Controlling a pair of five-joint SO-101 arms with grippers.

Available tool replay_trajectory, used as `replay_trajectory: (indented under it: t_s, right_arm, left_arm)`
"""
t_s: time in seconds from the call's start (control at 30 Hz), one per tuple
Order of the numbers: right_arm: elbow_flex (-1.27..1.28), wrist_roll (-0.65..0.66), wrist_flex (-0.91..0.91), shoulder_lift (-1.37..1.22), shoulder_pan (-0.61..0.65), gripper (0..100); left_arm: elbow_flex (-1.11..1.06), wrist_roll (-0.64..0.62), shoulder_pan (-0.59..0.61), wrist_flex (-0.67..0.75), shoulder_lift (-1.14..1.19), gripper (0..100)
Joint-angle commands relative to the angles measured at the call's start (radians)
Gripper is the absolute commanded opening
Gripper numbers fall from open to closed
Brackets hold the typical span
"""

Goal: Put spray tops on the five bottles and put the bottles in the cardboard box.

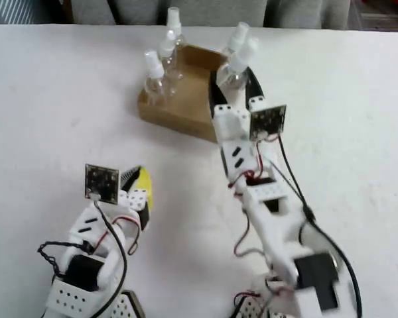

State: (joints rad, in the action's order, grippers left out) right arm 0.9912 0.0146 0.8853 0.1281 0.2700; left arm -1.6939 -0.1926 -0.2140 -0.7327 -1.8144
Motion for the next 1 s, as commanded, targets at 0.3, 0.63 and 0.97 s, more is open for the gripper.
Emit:
replay_trajectory:
  t_s: [0.3,0.63,0.97]
  right_arm:
    - [-0.356,-0.003,0.127,-0.449,-0.031,1.6]
    - [-0.488,-0.002,0.127,-0.602,-0.031,1.6]
    - [-0.583,0.038,0.127,-0.714,-0.03,1.6]
  left_arm:
    - [0.0,-0.003,0.013,-0.072,-0.008,2]
    - [0.0,-0.003,0.013,-0.074,-0.008,2]
    - [0.0,-0.003,0.013,-0.074,-0.008,2]
